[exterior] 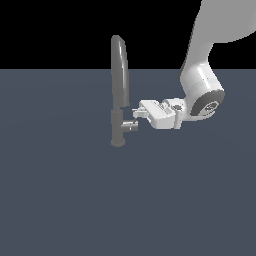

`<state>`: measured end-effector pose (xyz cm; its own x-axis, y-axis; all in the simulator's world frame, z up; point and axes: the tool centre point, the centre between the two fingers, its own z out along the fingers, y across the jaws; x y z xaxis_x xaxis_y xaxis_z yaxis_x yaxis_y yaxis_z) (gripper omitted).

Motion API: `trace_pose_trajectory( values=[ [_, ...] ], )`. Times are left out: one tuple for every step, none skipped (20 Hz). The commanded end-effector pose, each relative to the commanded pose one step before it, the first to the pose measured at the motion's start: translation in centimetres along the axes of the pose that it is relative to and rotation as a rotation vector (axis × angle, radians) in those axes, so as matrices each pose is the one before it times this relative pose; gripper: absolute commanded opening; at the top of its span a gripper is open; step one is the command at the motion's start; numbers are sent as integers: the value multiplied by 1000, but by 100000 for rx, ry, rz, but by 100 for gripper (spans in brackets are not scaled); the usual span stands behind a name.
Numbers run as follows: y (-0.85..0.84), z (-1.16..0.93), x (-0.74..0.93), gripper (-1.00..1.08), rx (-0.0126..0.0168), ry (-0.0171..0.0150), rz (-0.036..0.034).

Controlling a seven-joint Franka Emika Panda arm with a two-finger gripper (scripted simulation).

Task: Turn on the faucet by rotating a designated handle.

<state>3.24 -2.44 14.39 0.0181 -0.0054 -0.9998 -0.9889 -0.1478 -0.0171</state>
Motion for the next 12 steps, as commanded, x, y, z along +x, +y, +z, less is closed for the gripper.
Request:
trace_pose_trajectory(
  values=[
    [1386, -11, 903, -100, -499, -647, 1540],
    [362, -2, 200, -100, -40, -43, 92],
    [367, -3, 203, -100, -40, -43, 92],
    [370, -2, 211, -100, -44, -45, 101],
    [0, 0, 0, -100, 0, 0, 0],
    [-933, 30, -965, -100, 176, 544, -1922],
    [411, -2, 593, -100, -33, -88, 298],
    [414, -2, 600, -100, -33, -89, 302],
    [417, -3, 606, -100, -33, -89, 306],
    [420, -3, 610, -100, -33, -88, 306],
    [422, -4, 619, -100, -32, -90, 313],
    [424, -5, 624, -100, -31, -88, 314]
  ],
)
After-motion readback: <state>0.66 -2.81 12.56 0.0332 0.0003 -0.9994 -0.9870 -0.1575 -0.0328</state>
